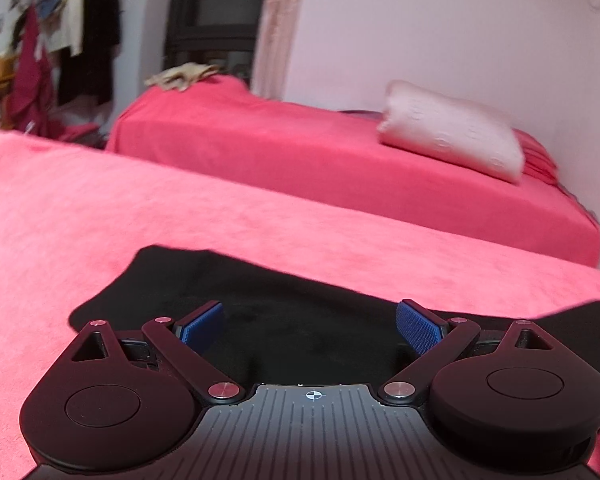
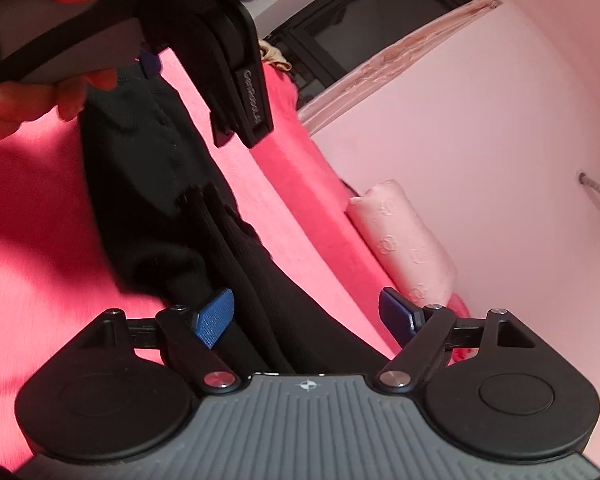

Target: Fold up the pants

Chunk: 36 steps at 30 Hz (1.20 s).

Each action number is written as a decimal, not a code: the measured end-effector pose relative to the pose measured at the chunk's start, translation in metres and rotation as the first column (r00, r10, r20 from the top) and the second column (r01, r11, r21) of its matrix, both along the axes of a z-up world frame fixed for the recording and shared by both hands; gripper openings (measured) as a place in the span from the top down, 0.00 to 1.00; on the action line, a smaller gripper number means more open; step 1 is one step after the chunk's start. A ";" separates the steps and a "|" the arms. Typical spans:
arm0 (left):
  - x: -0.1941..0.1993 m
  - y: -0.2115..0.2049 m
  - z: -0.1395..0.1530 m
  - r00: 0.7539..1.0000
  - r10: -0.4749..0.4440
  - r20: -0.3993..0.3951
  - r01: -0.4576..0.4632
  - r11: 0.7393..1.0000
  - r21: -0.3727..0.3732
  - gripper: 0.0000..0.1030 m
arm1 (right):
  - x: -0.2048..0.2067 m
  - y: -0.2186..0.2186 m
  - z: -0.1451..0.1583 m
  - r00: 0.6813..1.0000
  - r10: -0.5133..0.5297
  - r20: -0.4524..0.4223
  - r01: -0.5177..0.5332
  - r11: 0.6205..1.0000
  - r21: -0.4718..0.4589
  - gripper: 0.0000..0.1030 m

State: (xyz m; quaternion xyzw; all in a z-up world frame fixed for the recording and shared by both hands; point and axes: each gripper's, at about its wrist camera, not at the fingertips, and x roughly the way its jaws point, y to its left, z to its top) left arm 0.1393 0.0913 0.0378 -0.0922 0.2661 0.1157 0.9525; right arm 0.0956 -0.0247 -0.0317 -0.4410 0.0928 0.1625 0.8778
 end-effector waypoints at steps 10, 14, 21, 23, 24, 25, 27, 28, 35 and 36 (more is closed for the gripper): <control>0.028 -0.071 -0.028 0.983 -0.153 -0.100 0.165 0.978 0.125 0.00 | 0.031 -0.098 -0.004 0.961 -0.274 -0.025 0.275 0.961 0.037 0.22; 0.032 -0.067 -0.049 0.980 -0.156 -0.125 0.173 0.975 0.141 0.00 | 0.047 -0.105 -0.009 0.951 -0.307 -0.026 0.308 0.950 0.058 0.23; 0.033 -0.053 -0.051 0.979 -0.157 -0.127 0.166 0.984 0.060 0.00 | 0.056 -0.097 -0.026 0.949 -0.316 -0.015 0.316 0.949 0.014 0.38; 0.031 -0.056 -0.050 0.980 -0.155 -0.123 0.165 0.983 0.080 0.00 | 0.054 -0.091 -0.029 0.955 -0.292 0.047 0.293 0.956 -0.012 0.35; 0.030 -0.058 -0.050 0.981 -0.154 -0.121 0.165 0.982 0.088 0.00 | 0.057 -0.091 -0.026 0.953 -0.298 0.049 0.298 0.954 0.008 0.31; 0.030 -0.059 -0.050 0.981 -0.154 -0.119 0.165 0.982 0.095 0.00 | 0.060 -0.094 -0.021 0.948 -0.317 0.033 0.316 0.948 0.046 0.24; 0.030 -0.060 -0.050 0.981 -0.156 -0.118 0.168 0.981 0.099 0.00 | 0.074 -0.107 -0.013 0.931 -0.366 0.016 0.361 0.924 0.124 0.17; 0.030 -0.060 -0.049 0.980 -0.158 -0.118 0.170 0.981 0.097 0.00 | 0.081 -0.113 -0.014 0.915 -0.403 0.029 0.397 0.910 0.118 0.17; 0.030 -0.060 -0.049 0.979 -0.165 -0.118 0.177 0.980 0.095 0.00 | 0.075 -0.116 -0.017 0.891 -0.453 0.018 0.451 0.890 0.064 0.25; 0.031 -0.059 -0.050 0.979 -0.164 -0.118 0.176 0.980 0.094 0.00 | 0.072 -0.109 -0.018 0.904 -0.428 0.015 0.427 0.903 0.045 0.30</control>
